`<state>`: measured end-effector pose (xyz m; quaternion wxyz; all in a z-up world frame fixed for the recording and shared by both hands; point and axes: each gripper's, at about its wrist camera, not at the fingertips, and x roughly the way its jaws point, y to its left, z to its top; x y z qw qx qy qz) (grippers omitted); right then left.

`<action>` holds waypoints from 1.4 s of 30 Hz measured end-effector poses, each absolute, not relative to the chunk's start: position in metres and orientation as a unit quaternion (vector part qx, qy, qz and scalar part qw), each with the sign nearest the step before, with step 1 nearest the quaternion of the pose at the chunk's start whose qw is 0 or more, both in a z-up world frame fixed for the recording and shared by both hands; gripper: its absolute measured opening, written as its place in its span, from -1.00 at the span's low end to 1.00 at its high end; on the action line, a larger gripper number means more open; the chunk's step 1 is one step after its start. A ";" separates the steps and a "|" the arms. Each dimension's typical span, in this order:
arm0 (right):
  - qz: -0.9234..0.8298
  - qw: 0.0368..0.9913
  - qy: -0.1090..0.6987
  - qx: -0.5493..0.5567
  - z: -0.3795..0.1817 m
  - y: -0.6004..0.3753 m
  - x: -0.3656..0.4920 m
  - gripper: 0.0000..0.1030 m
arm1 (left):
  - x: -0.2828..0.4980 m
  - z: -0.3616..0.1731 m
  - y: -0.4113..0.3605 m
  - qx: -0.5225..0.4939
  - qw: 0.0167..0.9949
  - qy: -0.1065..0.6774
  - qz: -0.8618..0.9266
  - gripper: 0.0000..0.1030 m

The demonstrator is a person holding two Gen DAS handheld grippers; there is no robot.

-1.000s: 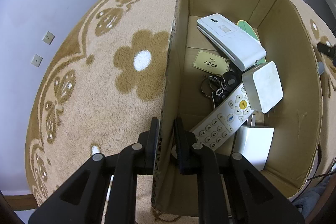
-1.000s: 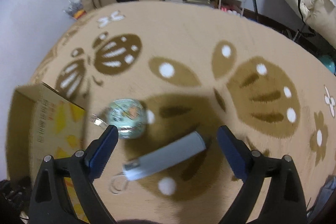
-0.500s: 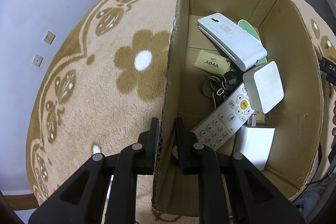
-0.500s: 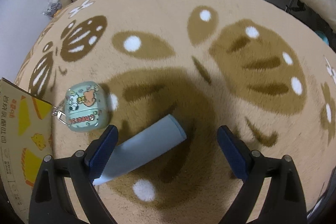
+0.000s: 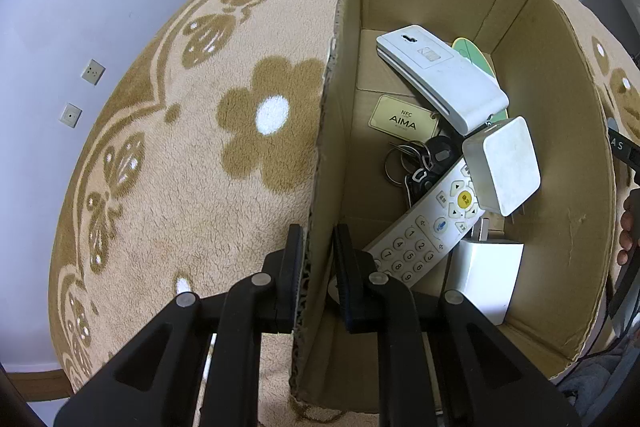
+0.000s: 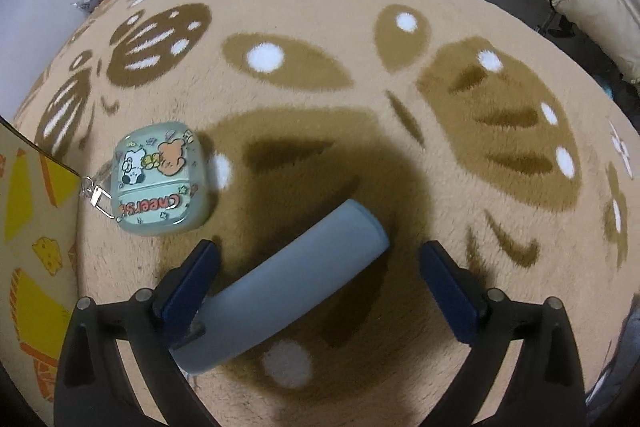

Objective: Organize rigid objects
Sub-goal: 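Return the right tool to the pile and grasp the light-blue phone handset, then lift the light-blue handset with the right tool and carry it over the box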

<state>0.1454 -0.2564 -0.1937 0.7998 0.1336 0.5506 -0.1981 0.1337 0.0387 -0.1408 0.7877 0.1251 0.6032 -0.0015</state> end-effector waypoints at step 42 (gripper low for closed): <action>-0.171 0.812 0.525 0.192 -0.157 -0.254 0.151 -0.43 | 0.135 -0.141 0.039 0.124 0.787 0.605 -0.004 -0.69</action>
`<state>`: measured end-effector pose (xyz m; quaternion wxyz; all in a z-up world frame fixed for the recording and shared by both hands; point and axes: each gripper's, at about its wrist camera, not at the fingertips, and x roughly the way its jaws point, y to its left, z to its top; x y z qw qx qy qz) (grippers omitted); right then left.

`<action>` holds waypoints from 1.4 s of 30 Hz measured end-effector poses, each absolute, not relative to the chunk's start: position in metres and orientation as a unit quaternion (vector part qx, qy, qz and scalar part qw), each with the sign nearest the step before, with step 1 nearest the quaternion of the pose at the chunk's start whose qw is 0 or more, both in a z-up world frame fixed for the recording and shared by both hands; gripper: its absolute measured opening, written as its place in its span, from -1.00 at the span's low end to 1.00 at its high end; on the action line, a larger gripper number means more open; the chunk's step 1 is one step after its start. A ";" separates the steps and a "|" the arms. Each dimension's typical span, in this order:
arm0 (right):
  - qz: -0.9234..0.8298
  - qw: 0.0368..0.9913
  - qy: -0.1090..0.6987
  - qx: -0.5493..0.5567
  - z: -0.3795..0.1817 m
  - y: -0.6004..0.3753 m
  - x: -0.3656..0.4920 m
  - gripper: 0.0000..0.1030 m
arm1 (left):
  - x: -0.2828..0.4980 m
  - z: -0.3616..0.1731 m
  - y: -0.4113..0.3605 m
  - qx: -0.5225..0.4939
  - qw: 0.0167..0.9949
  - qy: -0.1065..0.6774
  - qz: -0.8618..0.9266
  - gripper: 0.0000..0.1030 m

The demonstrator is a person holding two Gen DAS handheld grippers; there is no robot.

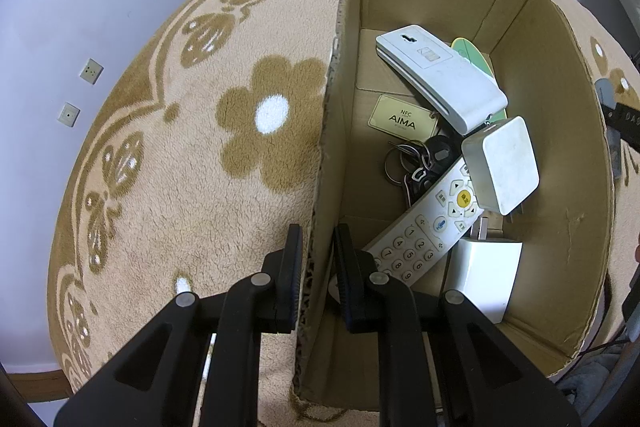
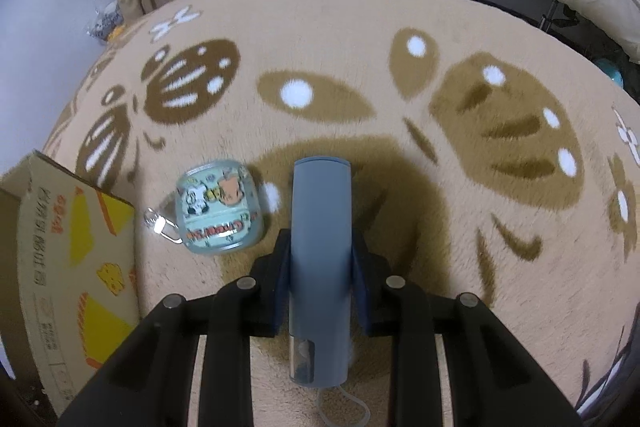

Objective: Organize rigid objects
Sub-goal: 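Lift the light-blue handset with the right tool and carry it over the box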

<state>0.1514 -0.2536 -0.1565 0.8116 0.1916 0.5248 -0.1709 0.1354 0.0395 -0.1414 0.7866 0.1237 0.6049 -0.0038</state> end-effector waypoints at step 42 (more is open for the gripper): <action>0.111 0.858 0.489 0.113 -0.102 -0.078 0.163 -0.43 | 0.134 -0.139 0.042 0.110 0.787 0.607 -0.011 -0.69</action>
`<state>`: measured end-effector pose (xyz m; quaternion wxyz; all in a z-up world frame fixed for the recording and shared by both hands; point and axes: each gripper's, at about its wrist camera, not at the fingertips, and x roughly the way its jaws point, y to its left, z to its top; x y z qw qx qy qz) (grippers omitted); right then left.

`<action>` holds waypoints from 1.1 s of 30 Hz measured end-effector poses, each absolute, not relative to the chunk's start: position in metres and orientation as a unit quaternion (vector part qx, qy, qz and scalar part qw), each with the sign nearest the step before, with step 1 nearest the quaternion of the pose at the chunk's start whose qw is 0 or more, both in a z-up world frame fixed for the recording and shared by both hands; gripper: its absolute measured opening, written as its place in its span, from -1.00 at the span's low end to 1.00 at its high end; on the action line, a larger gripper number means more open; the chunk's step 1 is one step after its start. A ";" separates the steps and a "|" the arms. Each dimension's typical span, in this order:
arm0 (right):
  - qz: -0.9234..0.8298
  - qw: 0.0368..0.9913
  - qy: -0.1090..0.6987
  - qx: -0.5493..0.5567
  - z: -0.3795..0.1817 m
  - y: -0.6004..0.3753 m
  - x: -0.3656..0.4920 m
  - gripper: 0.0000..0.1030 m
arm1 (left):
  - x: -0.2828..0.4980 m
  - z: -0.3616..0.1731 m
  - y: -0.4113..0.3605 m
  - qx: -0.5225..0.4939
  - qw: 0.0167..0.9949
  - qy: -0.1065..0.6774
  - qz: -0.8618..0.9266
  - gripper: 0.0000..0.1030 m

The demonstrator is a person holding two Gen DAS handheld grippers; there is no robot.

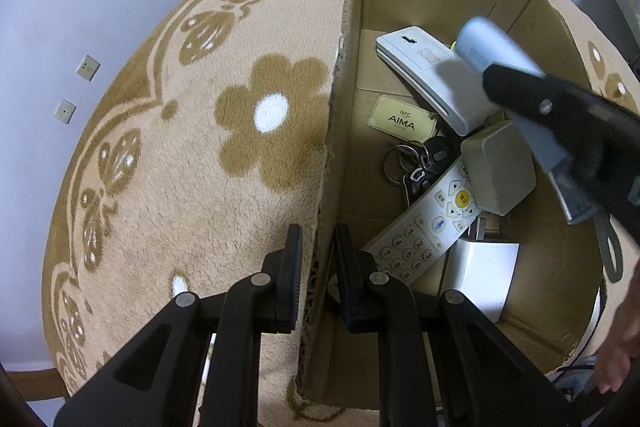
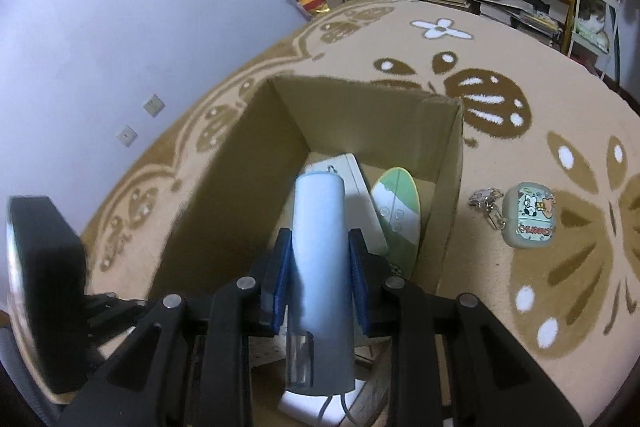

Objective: Organize rigid objects
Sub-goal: 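Lift the light-blue handset with the right tool and carry it over the box, then open the right tool to release the handset into the box, then return the right tool to the carpet and grasp the green Cheers keychain case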

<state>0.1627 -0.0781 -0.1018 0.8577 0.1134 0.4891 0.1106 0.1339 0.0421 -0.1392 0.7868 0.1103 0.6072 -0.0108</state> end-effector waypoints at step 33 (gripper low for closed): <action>-0.057 0.901 0.404 0.147 -0.072 -0.199 0.170 1.00 | 0.134 -0.141 0.043 0.112 0.786 0.608 -0.011 -0.67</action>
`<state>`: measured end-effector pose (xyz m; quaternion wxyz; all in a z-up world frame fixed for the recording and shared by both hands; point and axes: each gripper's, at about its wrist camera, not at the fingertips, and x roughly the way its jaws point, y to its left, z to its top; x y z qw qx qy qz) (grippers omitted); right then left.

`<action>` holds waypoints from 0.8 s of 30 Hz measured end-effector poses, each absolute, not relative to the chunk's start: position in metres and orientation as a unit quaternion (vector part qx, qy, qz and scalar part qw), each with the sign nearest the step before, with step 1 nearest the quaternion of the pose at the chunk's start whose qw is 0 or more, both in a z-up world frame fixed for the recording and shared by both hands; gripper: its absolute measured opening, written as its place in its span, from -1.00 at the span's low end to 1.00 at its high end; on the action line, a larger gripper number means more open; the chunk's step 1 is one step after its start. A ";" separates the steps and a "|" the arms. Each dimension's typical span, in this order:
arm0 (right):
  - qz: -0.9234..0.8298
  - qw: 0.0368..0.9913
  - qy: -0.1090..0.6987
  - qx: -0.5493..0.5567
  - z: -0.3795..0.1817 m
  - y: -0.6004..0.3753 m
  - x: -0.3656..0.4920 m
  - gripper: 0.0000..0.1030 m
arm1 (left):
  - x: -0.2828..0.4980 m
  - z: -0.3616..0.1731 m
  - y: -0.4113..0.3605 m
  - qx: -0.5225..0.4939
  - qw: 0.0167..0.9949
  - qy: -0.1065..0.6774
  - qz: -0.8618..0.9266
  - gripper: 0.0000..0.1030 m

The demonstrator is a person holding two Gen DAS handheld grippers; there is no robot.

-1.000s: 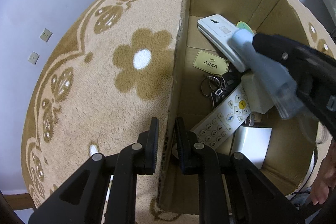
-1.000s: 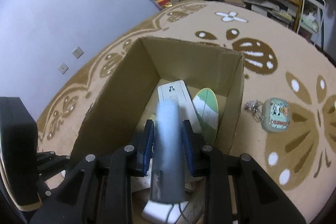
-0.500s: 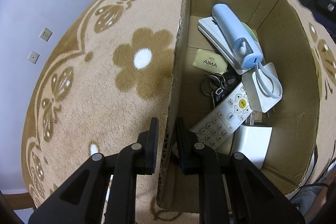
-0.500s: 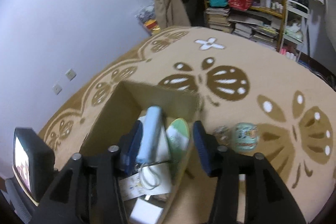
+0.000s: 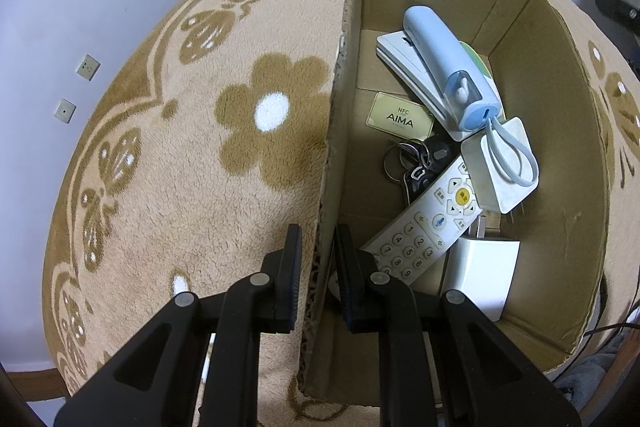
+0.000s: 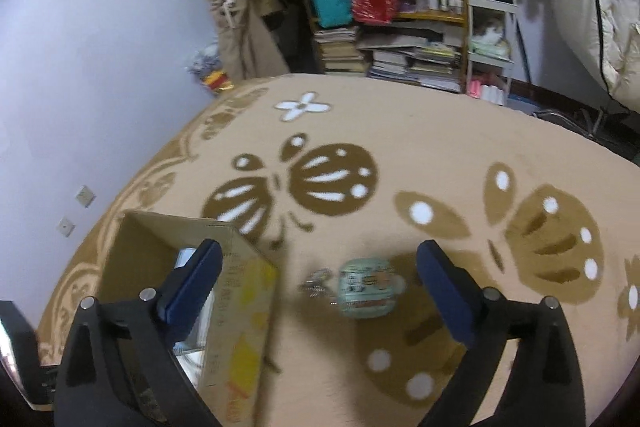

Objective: Organize rigid objects
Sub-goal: 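Return the right tool to the carpet and grasp the green Cheers keychain case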

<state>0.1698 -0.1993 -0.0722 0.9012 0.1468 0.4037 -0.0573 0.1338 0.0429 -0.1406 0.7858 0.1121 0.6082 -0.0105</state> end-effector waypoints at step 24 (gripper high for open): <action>-0.087 0.864 0.475 0.142 -0.171 -0.233 0.188 0.77 | 0.135 -0.143 0.044 0.115 0.784 0.610 -0.009 -0.67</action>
